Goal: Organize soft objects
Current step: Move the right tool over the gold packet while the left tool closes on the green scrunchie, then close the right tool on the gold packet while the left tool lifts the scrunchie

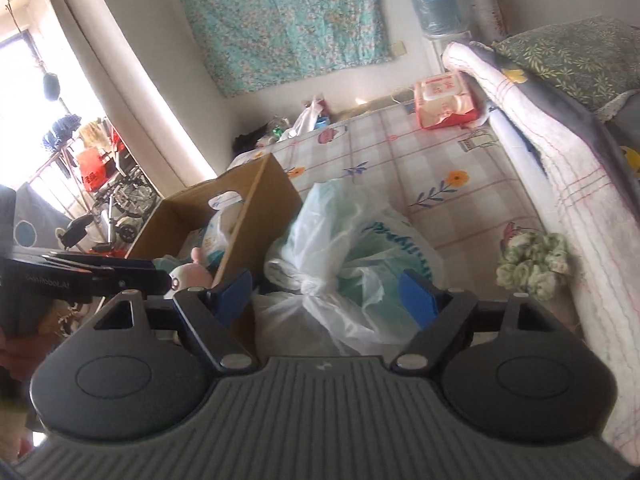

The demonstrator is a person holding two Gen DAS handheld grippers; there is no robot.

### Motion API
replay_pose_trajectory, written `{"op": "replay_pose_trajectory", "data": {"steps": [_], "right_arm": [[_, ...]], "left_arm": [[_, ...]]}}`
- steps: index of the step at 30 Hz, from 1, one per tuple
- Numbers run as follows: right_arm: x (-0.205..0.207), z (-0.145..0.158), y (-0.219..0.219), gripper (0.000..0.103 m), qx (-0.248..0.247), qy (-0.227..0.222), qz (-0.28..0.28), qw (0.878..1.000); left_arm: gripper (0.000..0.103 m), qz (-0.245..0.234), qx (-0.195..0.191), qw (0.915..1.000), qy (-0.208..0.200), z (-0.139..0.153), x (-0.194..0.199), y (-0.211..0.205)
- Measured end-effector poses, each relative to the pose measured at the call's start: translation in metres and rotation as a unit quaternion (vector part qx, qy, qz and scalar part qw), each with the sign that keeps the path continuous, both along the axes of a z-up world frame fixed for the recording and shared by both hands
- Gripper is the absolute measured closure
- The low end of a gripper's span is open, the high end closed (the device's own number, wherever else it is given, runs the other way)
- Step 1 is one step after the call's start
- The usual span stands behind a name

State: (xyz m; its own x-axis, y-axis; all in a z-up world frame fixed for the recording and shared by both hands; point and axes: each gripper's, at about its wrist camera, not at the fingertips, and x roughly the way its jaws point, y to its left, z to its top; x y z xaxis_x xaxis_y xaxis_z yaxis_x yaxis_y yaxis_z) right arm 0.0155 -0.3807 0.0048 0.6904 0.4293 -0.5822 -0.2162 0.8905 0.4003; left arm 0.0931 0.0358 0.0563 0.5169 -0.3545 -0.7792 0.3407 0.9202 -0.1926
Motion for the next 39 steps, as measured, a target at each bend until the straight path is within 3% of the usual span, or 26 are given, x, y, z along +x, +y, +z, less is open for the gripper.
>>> {"op": "replay_pose_trajectory", "data": {"steps": [4,8,13,18,25,31,34,37,39], "right_arm": [[-0.010,-0.038,-0.030,0.022,-0.078,0.018,-0.056,0.995],[-0.013,-0.071,-0.048,0.022,-0.109,0.038,-0.084,0.990],[-0.009,-0.090,-0.053,0.021,-0.123,0.053,-0.080,0.988],[-0.002,-0.101,-0.048,0.021,-0.134,0.071,-0.067,0.986],[0.013,-0.122,-0.047,0.021,-0.140,0.091,-0.063,0.984],[0.018,-0.128,-0.045,0.023,-0.140,0.096,-0.068,0.983],[0.021,-0.131,-0.046,0.028,-0.147,0.095,-0.071,0.982],[0.017,-0.130,-0.045,0.036,-0.152,0.087,-0.075,0.982],[0.016,-0.130,-0.044,0.049,-0.159,0.084,-0.082,0.980]], "left_arm": [[0.019,-0.053,0.017,0.9984,0.007,-0.002,0.023,-0.068],[0.014,-0.092,0.037,0.9944,0.037,-0.018,0.047,-0.134],[0.013,-0.129,0.052,0.9868,0.082,-0.052,0.076,-0.205],[0.013,-0.139,0.047,0.9805,0.131,-0.089,0.101,-0.249],[0.015,-0.151,0.082,0.9759,0.135,-0.127,0.129,-0.289],[0.024,-0.155,0.094,0.9672,0.178,-0.153,0.144,-0.297],[0.030,-0.156,0.090,0.9697,0.165,-0.153,0.145,-0.296],[0.047,-0.155,0.083,0.9713,0.160,-0.151,0.145,-0.294],[0.063,-0.155,0.072,0.9720,0.162,-0.151,0.145,-0.291]]}}
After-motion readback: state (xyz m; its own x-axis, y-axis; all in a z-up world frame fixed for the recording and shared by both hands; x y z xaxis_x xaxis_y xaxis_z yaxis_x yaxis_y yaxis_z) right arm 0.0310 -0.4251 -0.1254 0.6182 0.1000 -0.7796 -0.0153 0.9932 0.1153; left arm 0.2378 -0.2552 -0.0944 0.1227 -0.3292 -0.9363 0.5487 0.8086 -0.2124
